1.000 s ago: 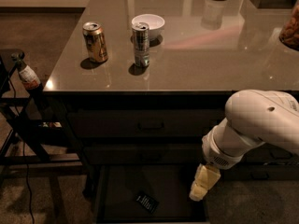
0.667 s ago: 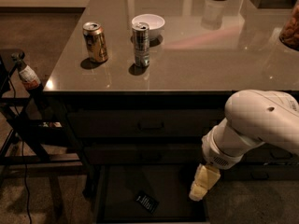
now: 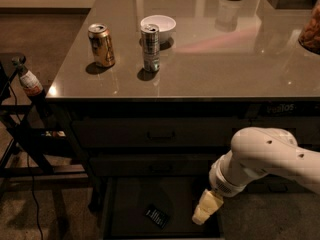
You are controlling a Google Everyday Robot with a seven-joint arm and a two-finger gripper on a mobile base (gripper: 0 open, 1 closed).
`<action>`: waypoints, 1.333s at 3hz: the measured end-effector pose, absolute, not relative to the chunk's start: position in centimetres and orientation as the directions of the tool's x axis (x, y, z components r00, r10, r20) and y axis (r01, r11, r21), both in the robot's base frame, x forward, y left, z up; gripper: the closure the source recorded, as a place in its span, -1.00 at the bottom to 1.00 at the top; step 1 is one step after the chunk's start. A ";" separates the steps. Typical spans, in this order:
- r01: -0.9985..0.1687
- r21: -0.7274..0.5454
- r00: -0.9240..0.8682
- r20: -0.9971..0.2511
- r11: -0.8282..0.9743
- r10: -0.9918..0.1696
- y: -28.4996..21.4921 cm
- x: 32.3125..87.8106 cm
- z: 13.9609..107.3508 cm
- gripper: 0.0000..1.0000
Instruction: Pick rxbar blueberry from bottom drawer and place on counter
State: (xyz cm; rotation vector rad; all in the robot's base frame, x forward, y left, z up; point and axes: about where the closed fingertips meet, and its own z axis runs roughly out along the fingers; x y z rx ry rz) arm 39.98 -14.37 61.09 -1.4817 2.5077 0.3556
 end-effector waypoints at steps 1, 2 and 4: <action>-0.861 0.109 -0.505 -0.312 0.497 -0.805 -14.2 40.6 58.1 -1.00; -0.861 0.109 -0.505 -0.312 0.497 -0.805 -14.2 40.6 58.1 -1.00; -0.802 0.235 -0.596 -0.350 0.549 -0.722 -13.1 39.9 50.2 -1.00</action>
Offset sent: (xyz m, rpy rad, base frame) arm 0.0046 0.0007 -0.0250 0.0129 0.0015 -0.0306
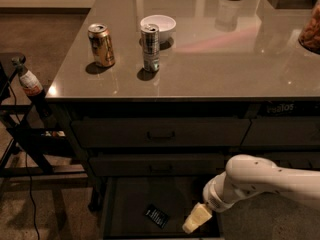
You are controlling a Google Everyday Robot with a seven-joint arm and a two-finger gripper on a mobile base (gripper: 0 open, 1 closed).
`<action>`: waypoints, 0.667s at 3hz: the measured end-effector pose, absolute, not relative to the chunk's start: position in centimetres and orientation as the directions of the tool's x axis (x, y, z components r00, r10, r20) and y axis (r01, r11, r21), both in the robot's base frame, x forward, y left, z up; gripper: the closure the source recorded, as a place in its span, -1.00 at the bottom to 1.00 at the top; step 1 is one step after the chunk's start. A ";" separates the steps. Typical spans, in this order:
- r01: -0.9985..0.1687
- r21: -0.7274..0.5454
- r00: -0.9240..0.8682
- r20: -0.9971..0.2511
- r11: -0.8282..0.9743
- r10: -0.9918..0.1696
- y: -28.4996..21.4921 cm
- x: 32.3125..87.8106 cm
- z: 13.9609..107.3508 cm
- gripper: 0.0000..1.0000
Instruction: Pick rxbar blueberry from bottom drawer and place on counter
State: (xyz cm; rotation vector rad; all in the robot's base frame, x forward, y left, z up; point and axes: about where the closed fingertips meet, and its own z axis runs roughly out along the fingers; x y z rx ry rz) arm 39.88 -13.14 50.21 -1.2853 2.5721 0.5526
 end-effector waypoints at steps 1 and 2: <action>-0.783 0.275 -0.622 -0.373 0.558 -0.689 -11.9 40.1 45.9 -1.00; -0.783 0.275 -0.622 -0.373 0.558 -0.689 -11.9 40.1 45.9 -1.00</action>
Offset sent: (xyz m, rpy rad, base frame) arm 0.0030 0.0095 -0.0326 0.0361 0.0099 -0.0207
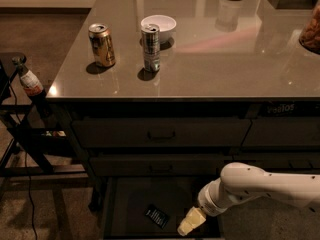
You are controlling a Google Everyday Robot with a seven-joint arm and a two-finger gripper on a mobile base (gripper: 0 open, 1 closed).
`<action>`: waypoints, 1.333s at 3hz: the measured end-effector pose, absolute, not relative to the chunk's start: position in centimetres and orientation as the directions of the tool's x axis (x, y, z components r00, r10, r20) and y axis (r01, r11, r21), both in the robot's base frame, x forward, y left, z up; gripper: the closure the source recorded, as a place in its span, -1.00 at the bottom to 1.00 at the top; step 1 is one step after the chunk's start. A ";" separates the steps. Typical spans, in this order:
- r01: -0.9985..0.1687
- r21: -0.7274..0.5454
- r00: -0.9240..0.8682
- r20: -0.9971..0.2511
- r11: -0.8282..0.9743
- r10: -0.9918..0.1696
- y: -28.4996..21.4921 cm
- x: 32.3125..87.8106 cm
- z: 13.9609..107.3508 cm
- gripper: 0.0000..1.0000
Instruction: Pick rxbar blueberry from bottom drawer and place on counter
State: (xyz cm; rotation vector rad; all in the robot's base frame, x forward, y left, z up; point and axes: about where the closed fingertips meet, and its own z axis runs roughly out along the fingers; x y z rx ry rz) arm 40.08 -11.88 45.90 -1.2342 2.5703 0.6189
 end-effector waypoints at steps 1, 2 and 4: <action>-0.772 0.304 -0.635 -0.387 0.558 -0.668 -11.1 39.8 43.1 -1.00; -0.747 0.349 -0.664 -0.418 0.566 -0.620 -8.6 41.2 35.4 -1.00; -0.742 0.350 -0.669 -0.429 0.571 -0.607 -7.7 41.3 33.1 -1.00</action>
Offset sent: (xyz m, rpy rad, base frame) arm 0.0131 0.0386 -0.1248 0.1225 0.0379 -0.0635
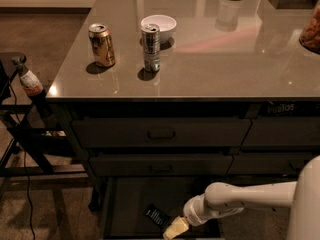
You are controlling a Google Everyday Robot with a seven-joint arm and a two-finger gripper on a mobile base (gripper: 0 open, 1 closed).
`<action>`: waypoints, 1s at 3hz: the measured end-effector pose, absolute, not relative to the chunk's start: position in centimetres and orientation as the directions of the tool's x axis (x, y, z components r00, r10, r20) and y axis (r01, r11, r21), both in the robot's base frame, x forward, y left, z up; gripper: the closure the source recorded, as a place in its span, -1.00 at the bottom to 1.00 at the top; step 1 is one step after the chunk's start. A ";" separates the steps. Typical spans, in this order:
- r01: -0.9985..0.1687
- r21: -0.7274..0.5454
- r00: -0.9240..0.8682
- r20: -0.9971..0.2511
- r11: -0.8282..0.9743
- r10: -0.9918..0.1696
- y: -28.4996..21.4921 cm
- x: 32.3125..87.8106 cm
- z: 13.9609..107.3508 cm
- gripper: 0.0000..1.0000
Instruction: Pick rxbar blueberry from bottom drawer and place on counter
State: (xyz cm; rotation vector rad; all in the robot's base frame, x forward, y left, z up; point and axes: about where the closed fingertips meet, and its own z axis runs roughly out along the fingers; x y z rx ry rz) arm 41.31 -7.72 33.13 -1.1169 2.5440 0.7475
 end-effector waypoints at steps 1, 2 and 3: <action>-0.733 0.324 -0.672 -0.479 0.598 -0.564 -6.3 44.0 28.3 -1.00; -0.733 0.324 -0.672 -0.479 0.598 -0.564 -6.3 44.0 28.3 -1.00; -0.741 0.315 -0.661 -0.500 0.594 -0.559 -4.7 44.0 26.6 -1.00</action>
Offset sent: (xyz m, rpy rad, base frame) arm 0.0442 0.0194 -0.0687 0.0272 -0.0893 -0.0695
